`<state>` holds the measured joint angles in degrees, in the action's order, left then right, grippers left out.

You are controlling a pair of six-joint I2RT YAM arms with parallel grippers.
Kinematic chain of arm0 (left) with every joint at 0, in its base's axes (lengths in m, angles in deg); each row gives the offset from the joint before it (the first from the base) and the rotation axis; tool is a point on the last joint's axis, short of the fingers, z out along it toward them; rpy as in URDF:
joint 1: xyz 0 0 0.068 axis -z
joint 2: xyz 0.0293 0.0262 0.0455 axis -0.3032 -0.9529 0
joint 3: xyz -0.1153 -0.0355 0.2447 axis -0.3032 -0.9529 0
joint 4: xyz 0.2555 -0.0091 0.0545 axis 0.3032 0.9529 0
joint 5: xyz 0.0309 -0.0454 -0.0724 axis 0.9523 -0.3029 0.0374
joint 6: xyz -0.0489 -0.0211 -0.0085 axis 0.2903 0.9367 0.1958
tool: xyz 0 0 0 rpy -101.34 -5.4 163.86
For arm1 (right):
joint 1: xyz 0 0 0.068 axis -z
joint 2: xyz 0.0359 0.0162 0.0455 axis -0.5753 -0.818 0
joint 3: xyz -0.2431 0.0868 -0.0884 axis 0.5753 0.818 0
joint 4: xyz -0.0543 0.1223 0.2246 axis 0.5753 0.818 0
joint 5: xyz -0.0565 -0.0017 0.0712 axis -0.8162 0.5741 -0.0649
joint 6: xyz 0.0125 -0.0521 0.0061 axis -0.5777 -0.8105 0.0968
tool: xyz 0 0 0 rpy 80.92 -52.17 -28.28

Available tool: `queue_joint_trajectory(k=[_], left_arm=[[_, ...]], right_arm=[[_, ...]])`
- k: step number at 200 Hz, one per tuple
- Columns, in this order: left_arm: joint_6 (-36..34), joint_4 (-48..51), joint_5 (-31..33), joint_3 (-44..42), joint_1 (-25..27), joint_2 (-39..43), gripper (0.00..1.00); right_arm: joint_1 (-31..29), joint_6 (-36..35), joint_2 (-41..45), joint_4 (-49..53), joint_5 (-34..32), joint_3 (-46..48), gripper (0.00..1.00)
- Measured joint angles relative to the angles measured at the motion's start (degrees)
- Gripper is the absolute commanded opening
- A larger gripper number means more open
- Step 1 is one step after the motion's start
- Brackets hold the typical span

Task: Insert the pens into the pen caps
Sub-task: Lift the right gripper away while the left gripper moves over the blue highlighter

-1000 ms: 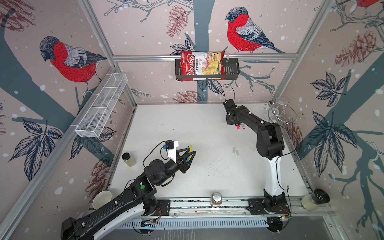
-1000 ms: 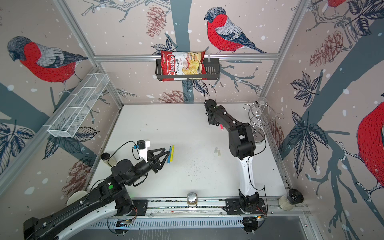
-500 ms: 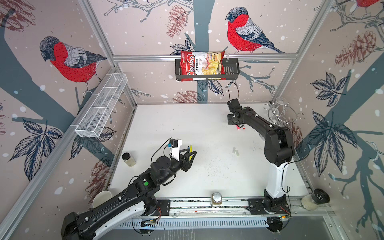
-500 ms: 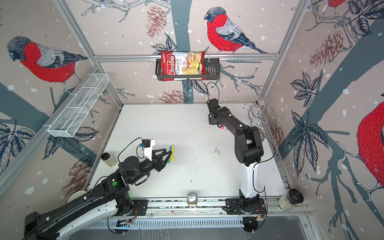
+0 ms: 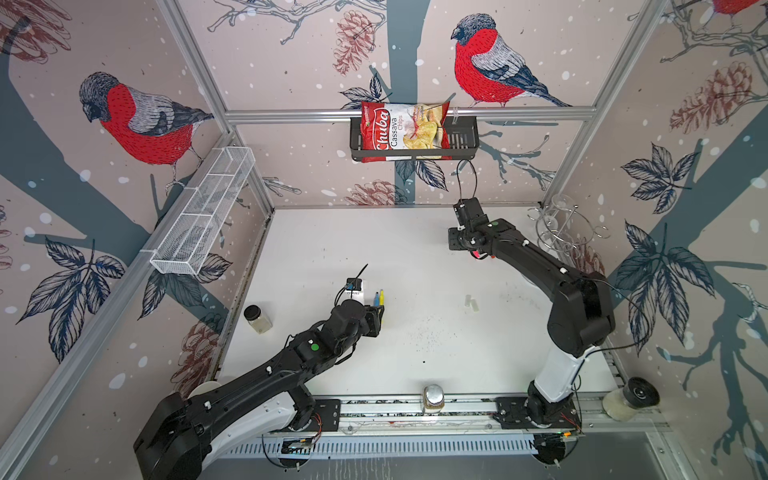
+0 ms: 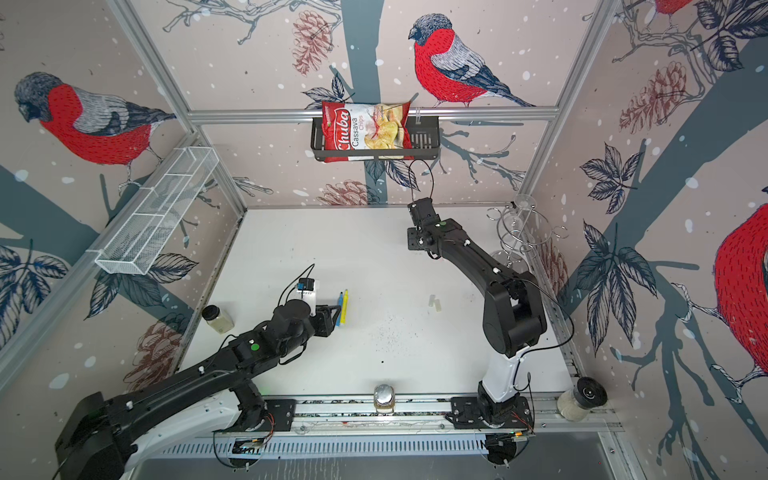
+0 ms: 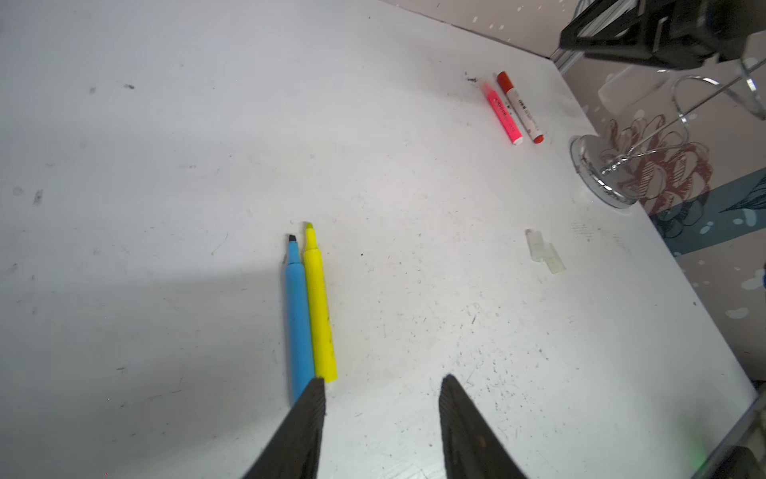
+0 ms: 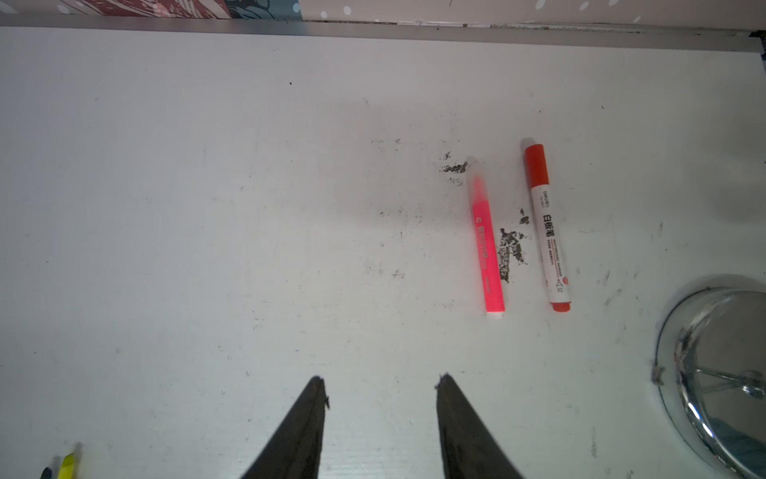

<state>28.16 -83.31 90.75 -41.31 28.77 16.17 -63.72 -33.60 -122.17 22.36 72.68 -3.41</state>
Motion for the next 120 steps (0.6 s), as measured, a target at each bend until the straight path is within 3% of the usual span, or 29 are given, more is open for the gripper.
queue_joint_trajectory(k=[81,120], left_arm=[[1.20,-3.19,-1.95,-4.02,-6.19,-7.93,0.37],[1.16,-4.28,-2.47,-3.23,-6.51,-11.47,0.37]], right_arm=[[-2.23,0.24,8.72,-2.95,4.70,6.01,0.49],[-2.38,1.25,10.36,-3.93,6.19,8.15,0.51]])
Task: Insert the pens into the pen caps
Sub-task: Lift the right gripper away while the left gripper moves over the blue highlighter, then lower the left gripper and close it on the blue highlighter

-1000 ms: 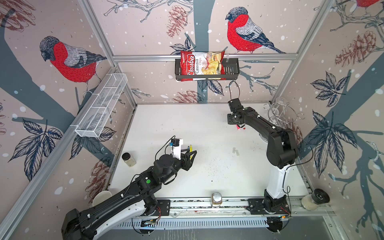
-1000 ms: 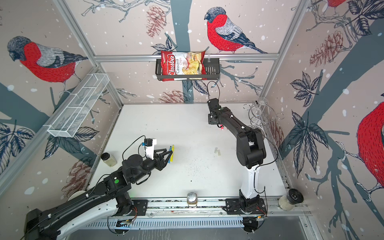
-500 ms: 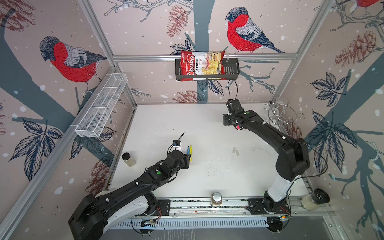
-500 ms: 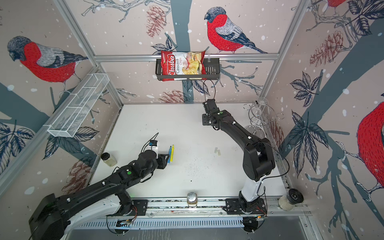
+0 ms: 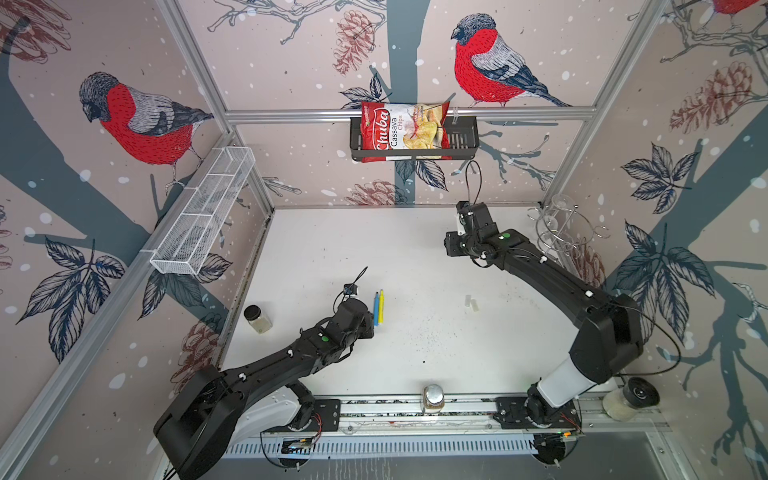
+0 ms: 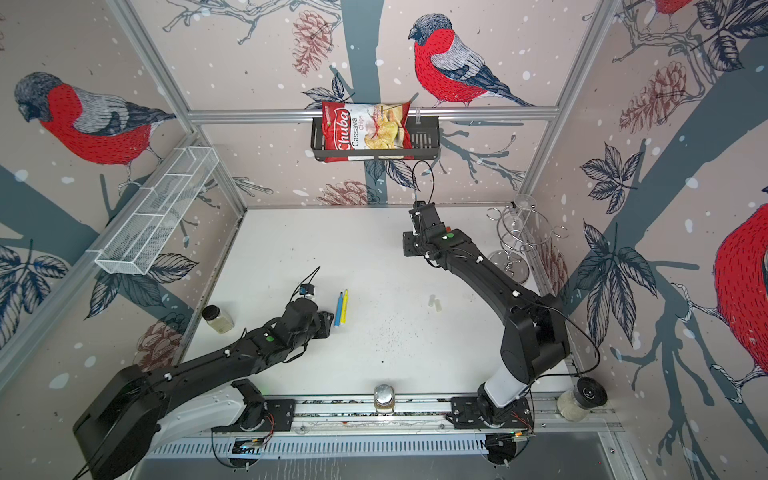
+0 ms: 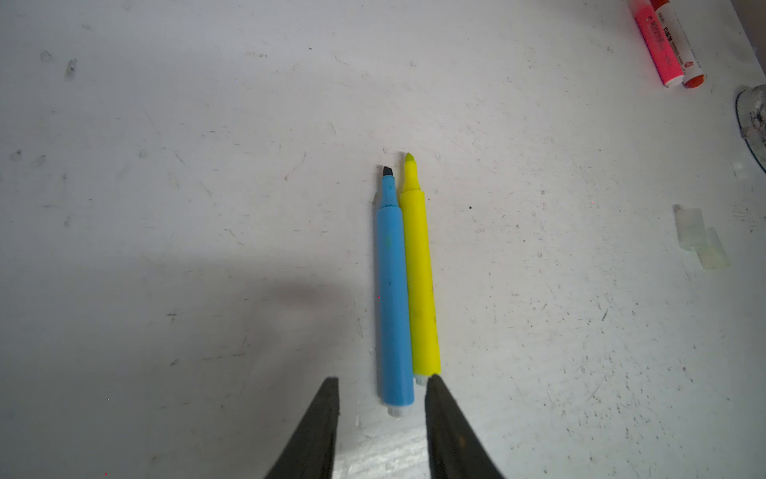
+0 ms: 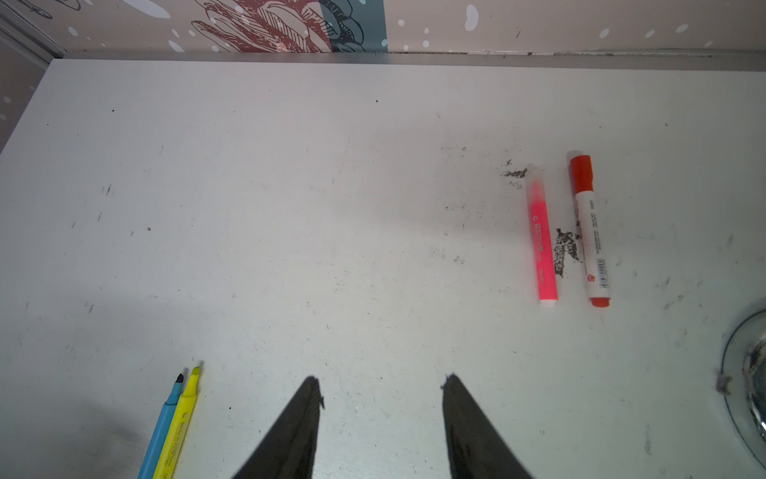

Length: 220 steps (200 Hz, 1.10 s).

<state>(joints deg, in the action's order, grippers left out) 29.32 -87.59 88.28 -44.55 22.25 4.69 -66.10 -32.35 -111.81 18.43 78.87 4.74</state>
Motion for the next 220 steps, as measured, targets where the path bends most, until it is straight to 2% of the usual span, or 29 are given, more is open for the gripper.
queue_joint_trajectory(k=[108,220], left_arm=[[-1.22,0.81,-0.04,5.88,0.02,-10.91,0.37],[-2.62,1.77,0.83,9.53,0.02,-16.70,0.36]], right_arm=[[0.02,1.57,6.01,-4.31,2.62,9.01,0.52],[0.28,1.92,8.15,-6.38,3.21,11.85,0.52]])
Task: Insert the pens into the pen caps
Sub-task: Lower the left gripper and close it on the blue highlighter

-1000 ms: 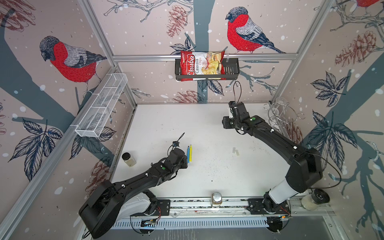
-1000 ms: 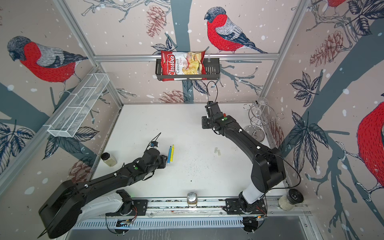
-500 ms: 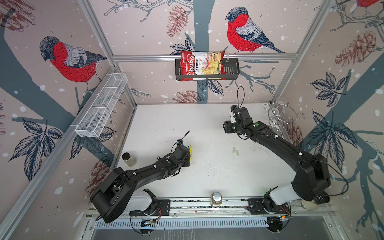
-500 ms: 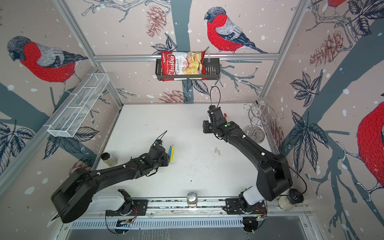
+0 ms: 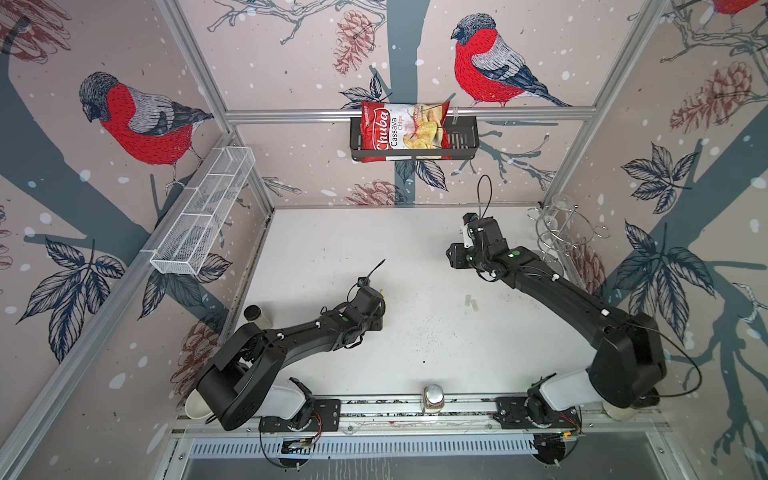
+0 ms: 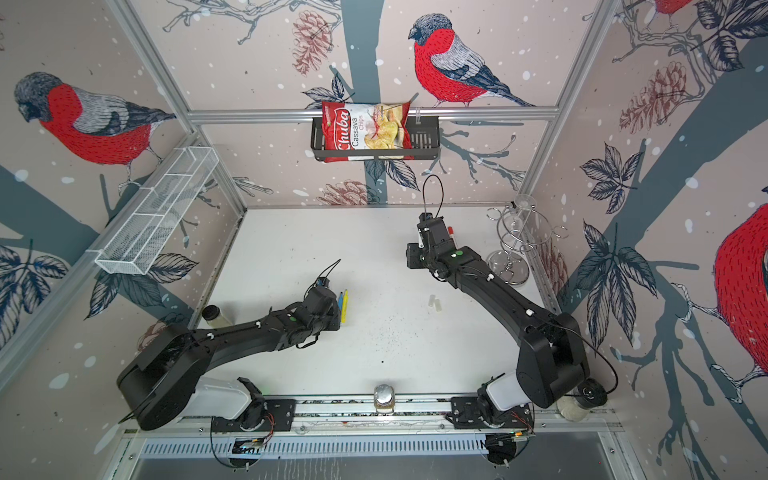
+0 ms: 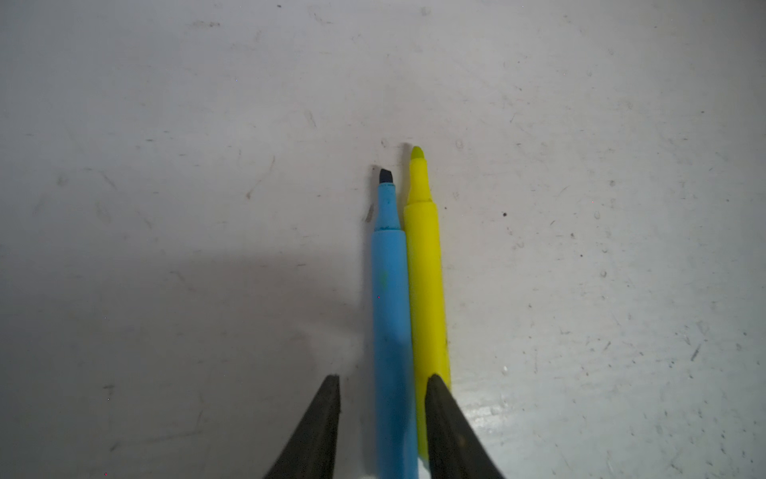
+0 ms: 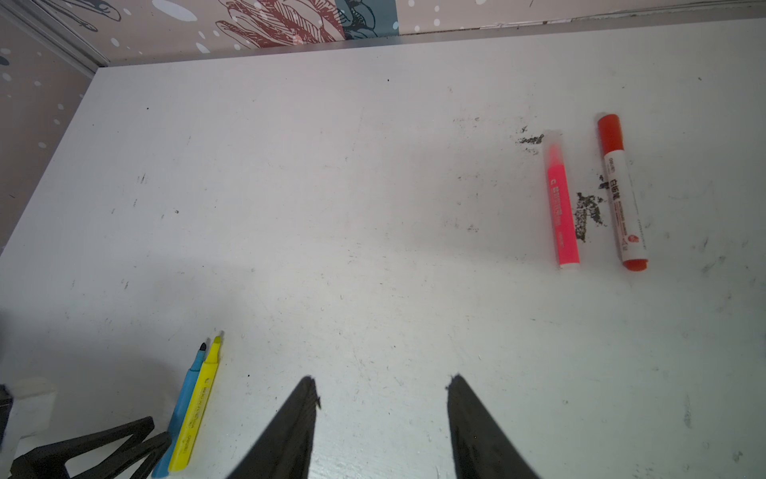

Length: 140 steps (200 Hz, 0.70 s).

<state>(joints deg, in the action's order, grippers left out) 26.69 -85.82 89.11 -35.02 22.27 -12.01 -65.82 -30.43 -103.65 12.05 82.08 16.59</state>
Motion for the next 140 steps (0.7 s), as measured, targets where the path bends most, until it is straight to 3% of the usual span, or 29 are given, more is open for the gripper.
queue_joint_trajectory(k=[140], left_arm=[[-0.79,2.51,2.12,1.44,0.00,-3.30,0.35]], right_arm=[[0.15,1.09,3.19,-0.55,0.92,1.33,0.53]])
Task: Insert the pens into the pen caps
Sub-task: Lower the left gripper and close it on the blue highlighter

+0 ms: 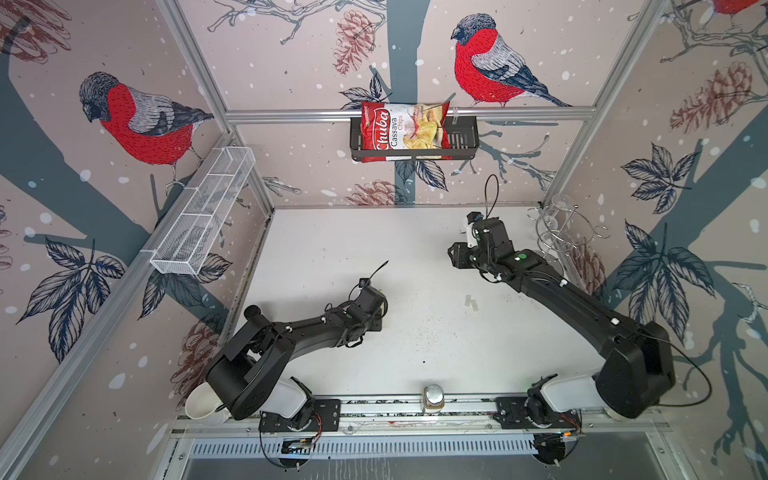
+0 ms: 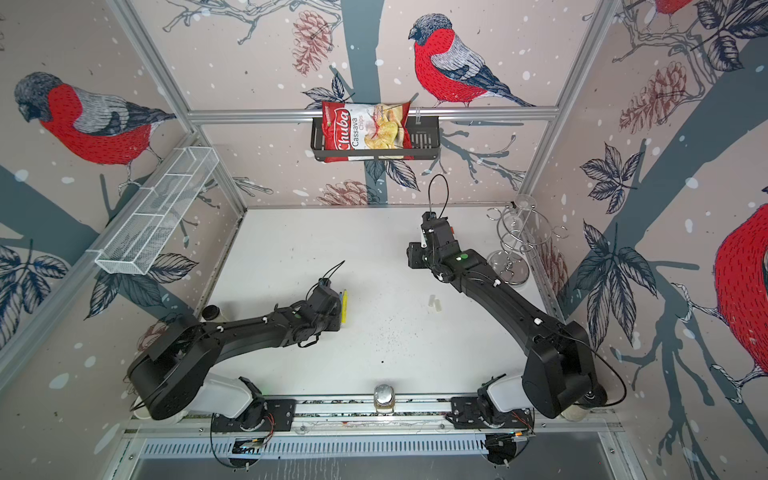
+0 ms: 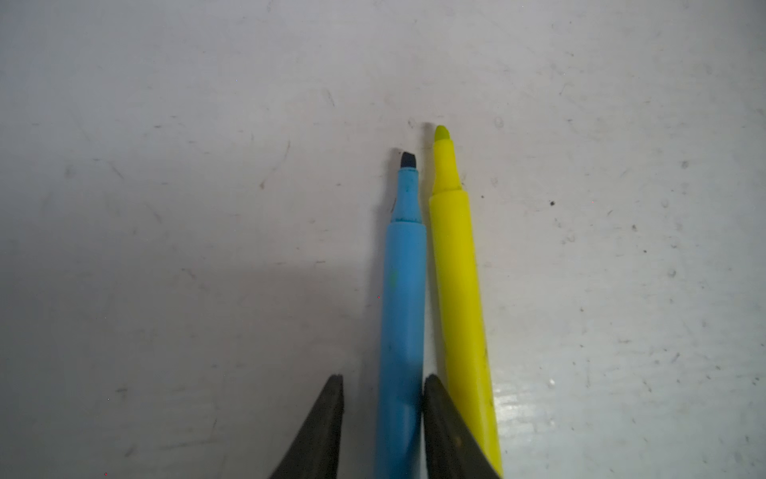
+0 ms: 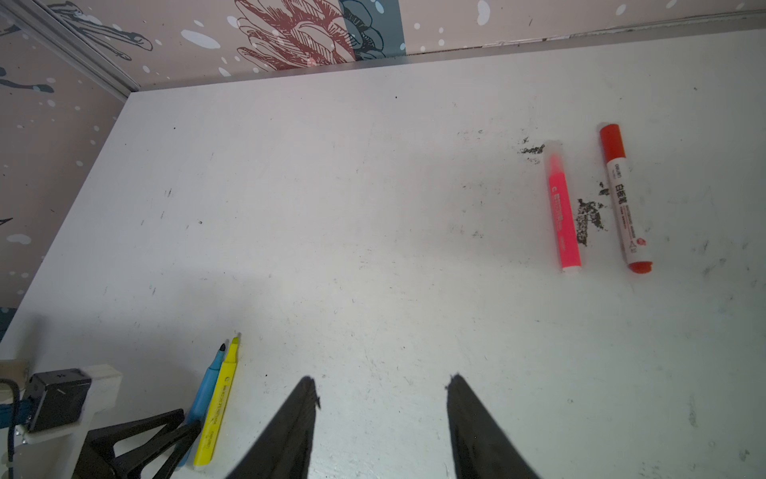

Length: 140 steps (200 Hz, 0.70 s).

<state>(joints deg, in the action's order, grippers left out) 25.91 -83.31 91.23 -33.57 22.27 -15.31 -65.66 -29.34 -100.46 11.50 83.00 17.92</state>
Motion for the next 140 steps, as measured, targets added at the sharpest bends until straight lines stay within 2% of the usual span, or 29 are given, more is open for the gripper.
queue_joint_trajectory(k=[91,119,140], left_arm=[[-1.03,0.44,2.40,2.80,0.68,-3.65,0.33],[-1.07,0.63,2.91,3.74,1.11,-4.70,0.29],[-1.46,1.31,3.65,4.17,1.36,-5.11,0.23]], right_arm=[[0.59,0.22,1.60,-0.04,0.33,0.57,0.53],[0.72,0.22,2.19,-0.22,0.39,0.59,0.53],[1.09,0.24,2.64,-0.61,0.57,0.68,0.53]])
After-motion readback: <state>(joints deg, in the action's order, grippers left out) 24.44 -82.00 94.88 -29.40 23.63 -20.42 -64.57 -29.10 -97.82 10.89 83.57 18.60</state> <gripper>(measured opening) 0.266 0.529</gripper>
